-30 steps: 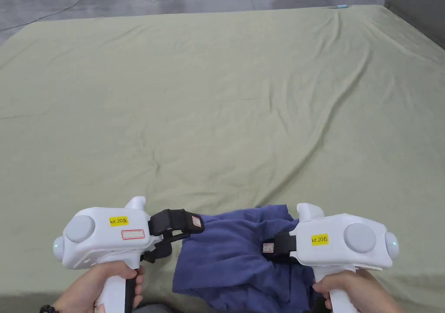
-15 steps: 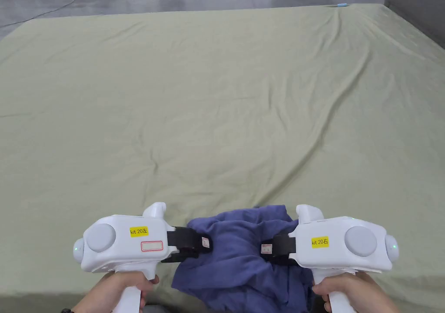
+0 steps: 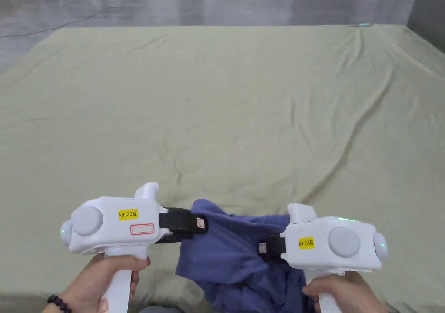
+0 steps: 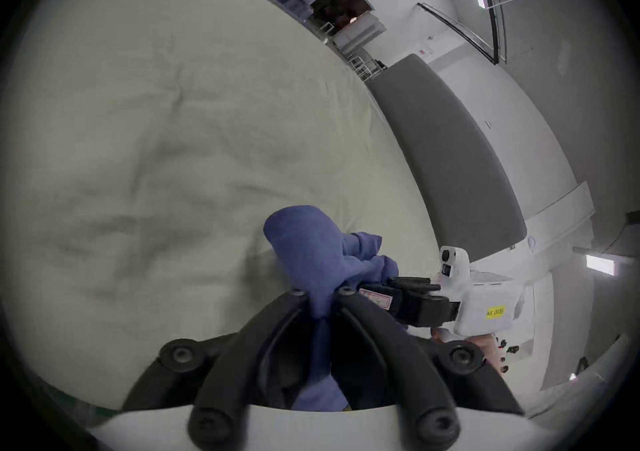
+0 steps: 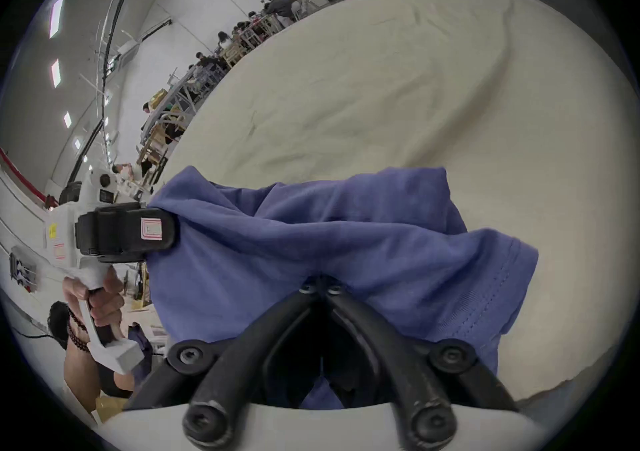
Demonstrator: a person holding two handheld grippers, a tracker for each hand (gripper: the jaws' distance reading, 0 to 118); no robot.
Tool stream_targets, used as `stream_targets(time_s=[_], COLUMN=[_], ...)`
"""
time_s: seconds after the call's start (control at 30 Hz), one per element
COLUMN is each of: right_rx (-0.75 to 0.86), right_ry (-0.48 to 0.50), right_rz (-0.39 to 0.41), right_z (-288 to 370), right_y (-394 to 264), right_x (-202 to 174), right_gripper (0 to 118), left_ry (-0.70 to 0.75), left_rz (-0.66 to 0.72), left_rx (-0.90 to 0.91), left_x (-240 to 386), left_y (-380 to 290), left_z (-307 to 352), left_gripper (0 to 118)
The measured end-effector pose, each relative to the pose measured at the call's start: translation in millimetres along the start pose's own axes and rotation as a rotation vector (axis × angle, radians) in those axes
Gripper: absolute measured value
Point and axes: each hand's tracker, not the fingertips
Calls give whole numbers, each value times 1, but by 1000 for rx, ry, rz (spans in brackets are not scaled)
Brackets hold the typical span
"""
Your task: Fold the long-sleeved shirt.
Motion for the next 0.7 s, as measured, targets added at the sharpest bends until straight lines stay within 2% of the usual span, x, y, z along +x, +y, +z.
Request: stream_targets(time_s=[0.2, 0.37, 0.43, 0.53, 0.63, 0.67, 0.7], right_rx=[-2, -11, -4, -22, -47, -51, -53], right_ry=[106, 207, 229, 274, 286, 283, 283], right_rz=[138, 269, 287, 298, 325, 334, 334], right_z=[-62, -137, -161, -194, -214, -215, -213], right_y=[32, 54, 59, 63, 63, 63, 63], right_x=[-103, -207, -239, -273, -289, -292, -292], right_gripper=[0, 0, 0, 0, 0, 0, 0], left_ry=[75, 240, 300, 372, 342, 344, 379], left_rz=[19, 46, 90, 169, 179, 177, 161], left_rx=[95, 175, 199, 221, 219, 221, 234], left_x=[-71, -156, -191, -229, -237, -233, -229], left_y=[46, 71, 76, 75, 70, 69, 68], left_z=[103, 206, 238, 262, 260, 256, 255], left_gripper=[1, 1, 1, 1, 1, 10, 34])
